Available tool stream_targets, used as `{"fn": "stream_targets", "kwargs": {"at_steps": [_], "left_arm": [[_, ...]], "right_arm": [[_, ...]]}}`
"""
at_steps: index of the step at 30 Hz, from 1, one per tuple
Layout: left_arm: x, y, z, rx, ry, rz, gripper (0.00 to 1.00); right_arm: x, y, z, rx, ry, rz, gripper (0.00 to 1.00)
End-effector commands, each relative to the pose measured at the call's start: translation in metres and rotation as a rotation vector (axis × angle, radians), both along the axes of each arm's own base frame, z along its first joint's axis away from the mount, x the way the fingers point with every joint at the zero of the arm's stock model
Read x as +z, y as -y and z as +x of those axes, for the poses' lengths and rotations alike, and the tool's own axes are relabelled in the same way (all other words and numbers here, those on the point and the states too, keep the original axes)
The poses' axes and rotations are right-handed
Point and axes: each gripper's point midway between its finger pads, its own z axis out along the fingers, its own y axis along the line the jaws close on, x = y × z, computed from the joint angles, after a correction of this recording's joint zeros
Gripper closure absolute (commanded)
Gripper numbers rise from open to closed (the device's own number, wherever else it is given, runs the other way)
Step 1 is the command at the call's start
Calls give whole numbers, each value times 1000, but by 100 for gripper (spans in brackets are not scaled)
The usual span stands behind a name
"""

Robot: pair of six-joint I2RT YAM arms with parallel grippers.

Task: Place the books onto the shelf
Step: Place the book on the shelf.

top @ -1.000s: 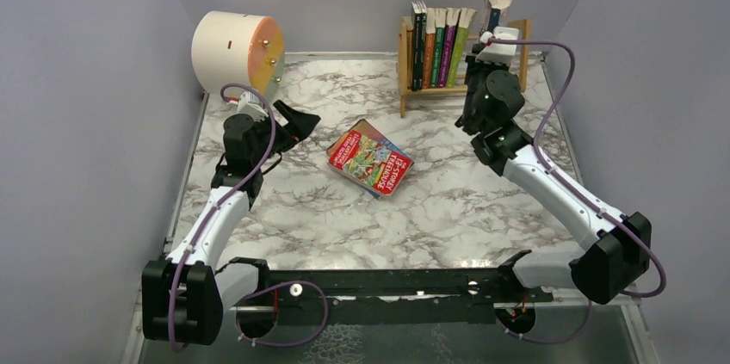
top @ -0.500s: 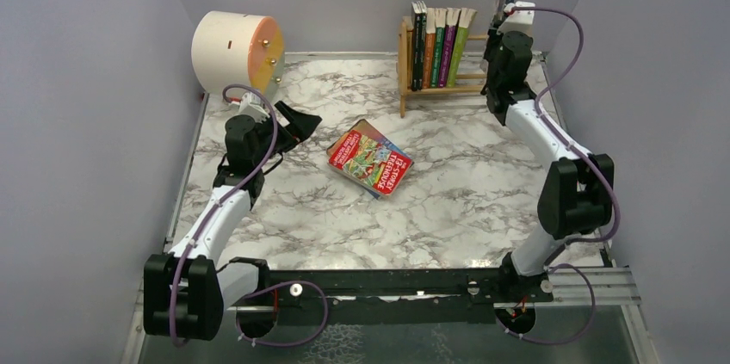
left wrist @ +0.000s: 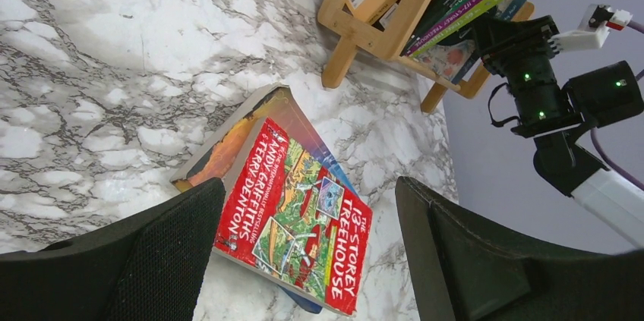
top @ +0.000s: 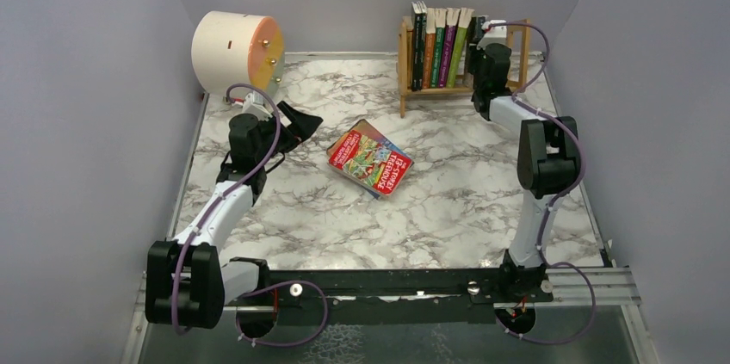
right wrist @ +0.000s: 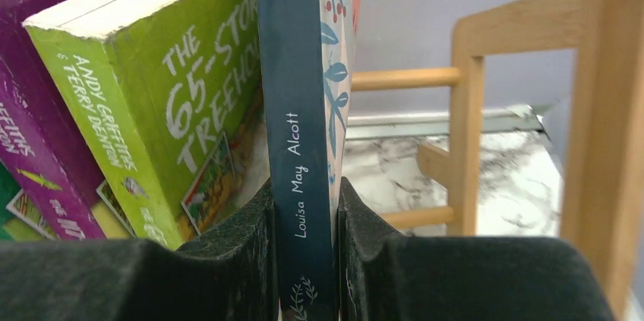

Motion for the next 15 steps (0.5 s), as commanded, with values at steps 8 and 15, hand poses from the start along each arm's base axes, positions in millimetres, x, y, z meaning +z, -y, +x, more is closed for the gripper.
{"fn": "stream_targets", "kwargs": {"at_steps": [8, 15], "left_arm": [[0, -1, 5, 14, 20, 2, 23], [-4, 0, 4, 13, 13, -1, 23]], "right_arm": [[44, -32, 32, 148, 216, 72, 99], [32, -26, 21, 110, 269, 93, 99]]}}
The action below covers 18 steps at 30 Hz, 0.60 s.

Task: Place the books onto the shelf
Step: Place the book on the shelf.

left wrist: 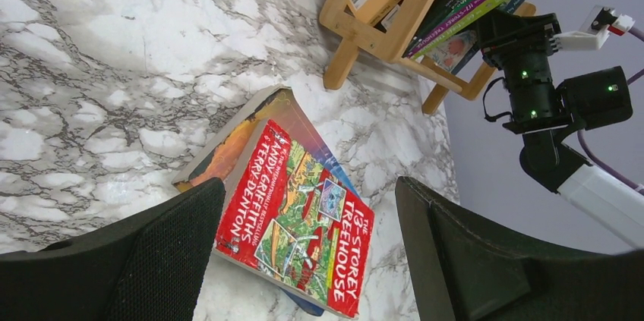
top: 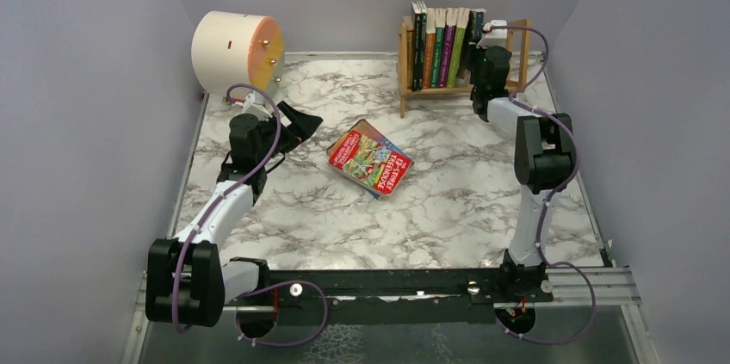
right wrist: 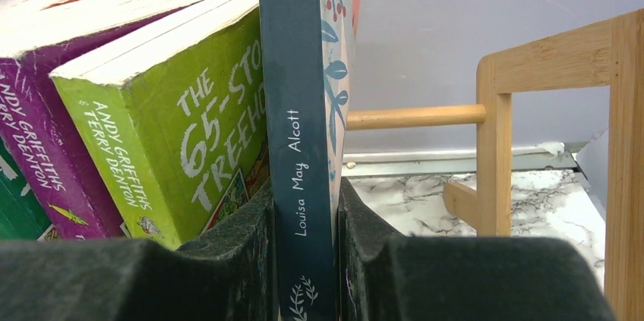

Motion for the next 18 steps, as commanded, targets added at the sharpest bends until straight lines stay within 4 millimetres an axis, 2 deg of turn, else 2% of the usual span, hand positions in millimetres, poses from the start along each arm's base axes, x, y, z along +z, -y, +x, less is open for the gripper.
{"fn": "stream_targets", "kwargs": {"at_steps": [1, 7, 13, 18], "left_arm": [[-2, 0, 2, 11, 15, -1, 23], [-6, 0, 1, 9, 9, -3, 23], [-7, 0, 0, 9, 7, -4, 24], [-8, 0, -1, 10, 5, -3, 24]], "right_arm": [[29, -8, -1, 20, 185, 55, 99], [6, -11, -1, 22, 197, 99, 99], [-29, -21, 14, 57, 101, 132, 99], [-33, -28, 14, 92, 60, 140, 99]]}}
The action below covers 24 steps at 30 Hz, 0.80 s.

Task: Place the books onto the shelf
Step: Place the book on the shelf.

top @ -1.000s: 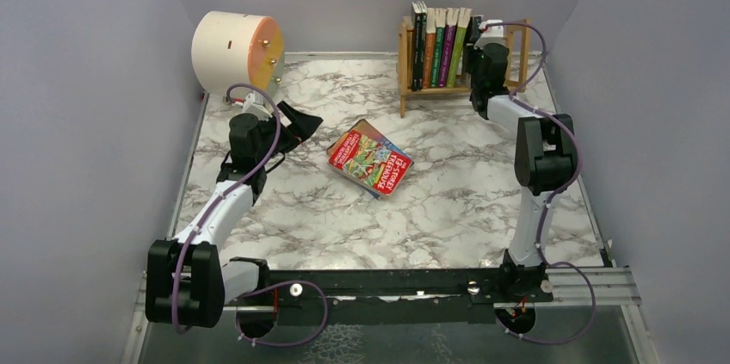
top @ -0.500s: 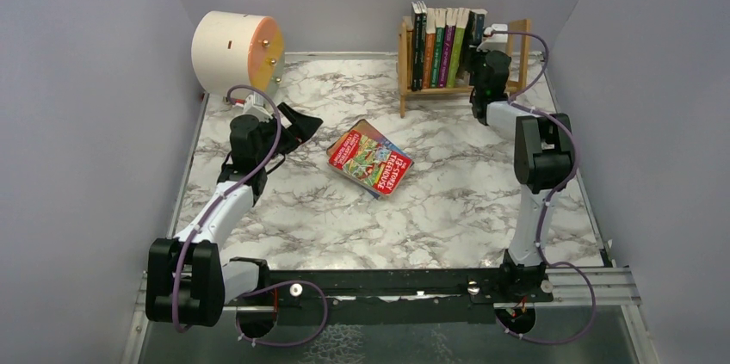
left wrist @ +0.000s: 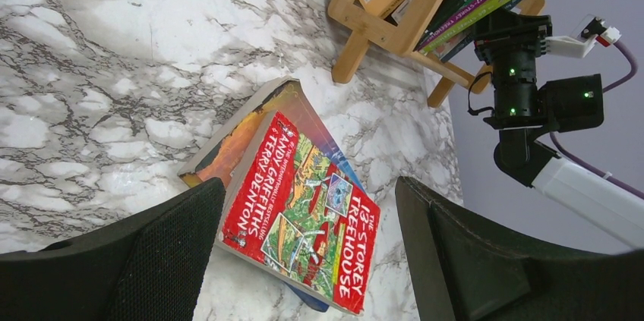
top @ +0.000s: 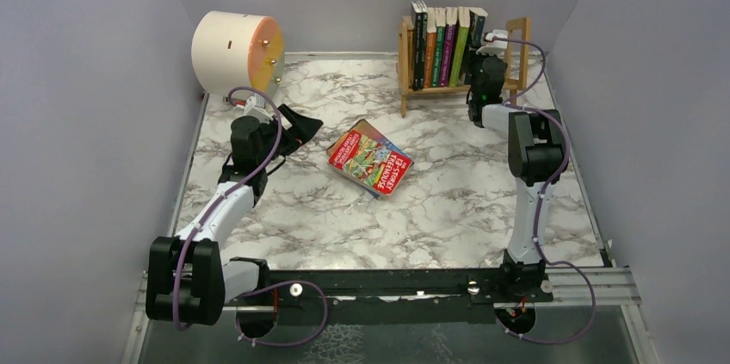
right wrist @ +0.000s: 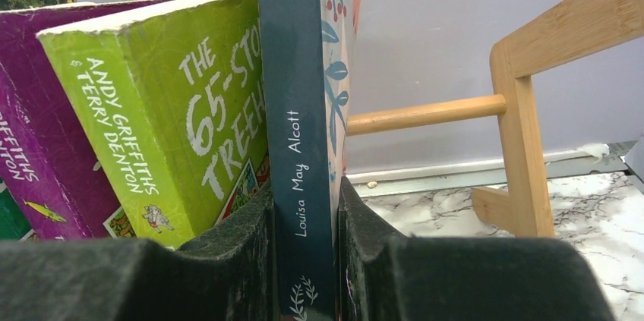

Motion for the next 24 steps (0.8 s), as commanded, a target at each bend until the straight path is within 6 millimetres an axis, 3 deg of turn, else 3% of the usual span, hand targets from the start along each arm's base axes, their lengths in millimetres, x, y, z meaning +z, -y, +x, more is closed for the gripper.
{"fn": "stream_targets", "kwargs": {"at_steps": [1, 7, 12, 19, 24], "left_arm": [[2, 0, 2, 9, 24, -1, 24], [0, 0, 1, 7, 19, -2, 24], [0, 0, -1, 6, 24, -3, 24], [-3, 0, -3, 6, 21, -3, 24], [-4, 0, -6, 6, 24, -9, 24]], "right_arm": [[-17, -28, 4, 111, -69, 28, 99], [-9, -37, -4, 161, -70, 14, 97], [-22, -42, -2, 179, -128, -43, 96], [-32, -43, -11, 178, -174, -68, 80], [-26, -37, -22, 149, -175, -62, 66]]}}
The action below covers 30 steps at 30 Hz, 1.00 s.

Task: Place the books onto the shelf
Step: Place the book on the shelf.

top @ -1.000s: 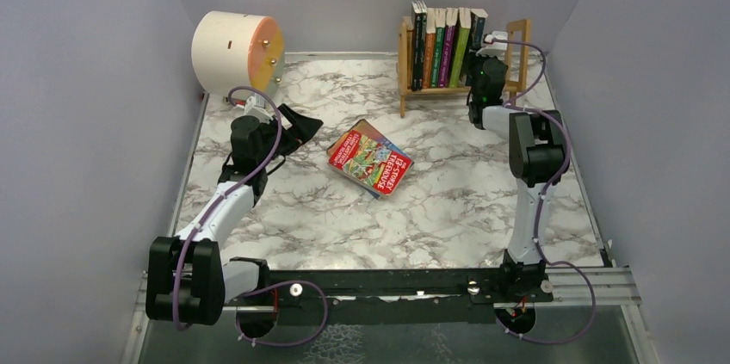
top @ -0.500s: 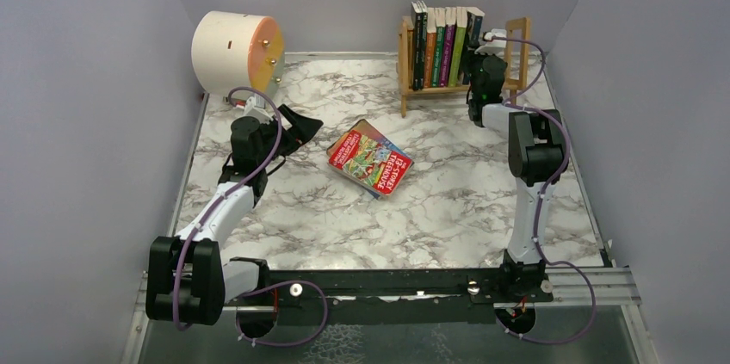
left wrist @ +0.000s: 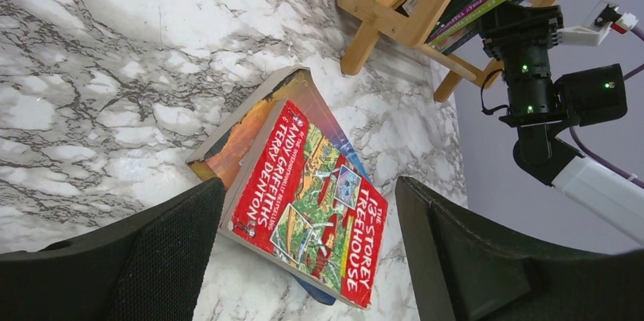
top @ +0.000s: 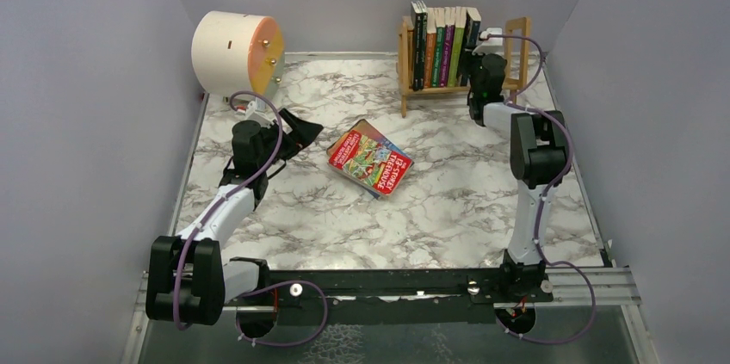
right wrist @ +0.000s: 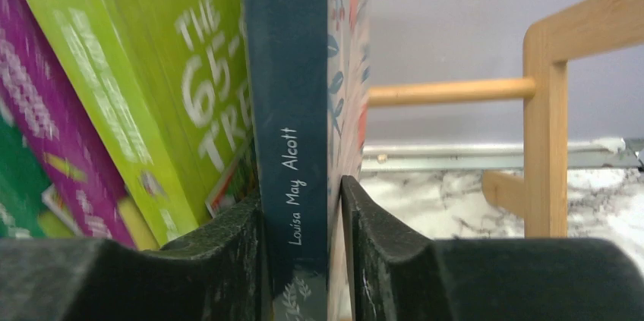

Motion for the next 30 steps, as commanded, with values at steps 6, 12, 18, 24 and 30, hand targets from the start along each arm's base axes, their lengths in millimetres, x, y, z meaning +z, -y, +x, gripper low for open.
{"fn": "stream_targets", "kwargs": {"at_steps": [6, 12, 18, 24, 30], "left_arm": [[10, 0, -5, 4, 50, -12, 24], [13, 1, -8, 2, 61, -18, 24], [16, 1, -13, 1, 71, -27, 24], [16, 1, -15, 2, 75, -29, 24], [15, 0, -15, 3, 73, -28, 24]], "right_arm": [[3, -22, -39, 70, -70, 27, 57], [34, -22, -61, 69, -21, 63, 56], [43, -22, -53, 61, -29, 49, 54], [40, -15, -42, 14, -55, 43, 54], [36, -6, -30, -46, -83, 36, 71]]}}
